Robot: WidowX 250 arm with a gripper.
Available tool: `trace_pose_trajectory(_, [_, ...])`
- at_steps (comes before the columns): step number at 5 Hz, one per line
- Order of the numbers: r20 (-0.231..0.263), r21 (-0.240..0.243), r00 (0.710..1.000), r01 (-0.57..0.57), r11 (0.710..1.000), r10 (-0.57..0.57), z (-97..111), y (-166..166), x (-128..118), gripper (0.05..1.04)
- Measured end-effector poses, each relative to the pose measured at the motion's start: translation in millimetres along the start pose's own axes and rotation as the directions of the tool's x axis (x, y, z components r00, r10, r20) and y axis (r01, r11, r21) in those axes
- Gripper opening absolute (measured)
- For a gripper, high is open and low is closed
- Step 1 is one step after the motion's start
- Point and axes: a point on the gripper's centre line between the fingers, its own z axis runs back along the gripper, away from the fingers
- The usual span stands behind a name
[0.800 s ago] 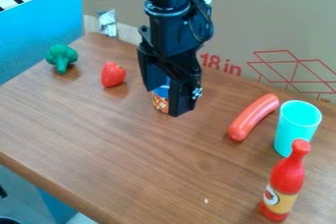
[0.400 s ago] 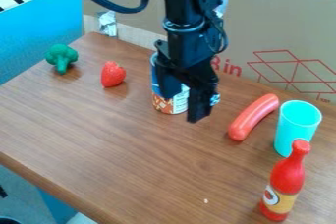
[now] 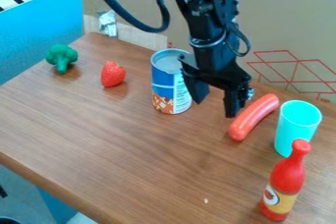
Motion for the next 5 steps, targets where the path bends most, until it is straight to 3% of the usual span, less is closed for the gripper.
trace_pose_trajectory(1, [-0.001,-0.053,1.000,-0.023,0.998,0.023,-17,-8,15,1.001])
trace_pose_trajectory(2, [-0.010,-0.058,1.000,-0.016,0.998,0.016,-29,-12,26,1.001])
trace_pose_trajectory(3, [-0.034,-0.011,0.999,-0.032,0.999,0.031,-39,-13,32,1.001])
trace_pose_trajectory(5, [-0.064,0.012,0.997,-0.038,0.999,0.039,-57,-21,36,1.001])
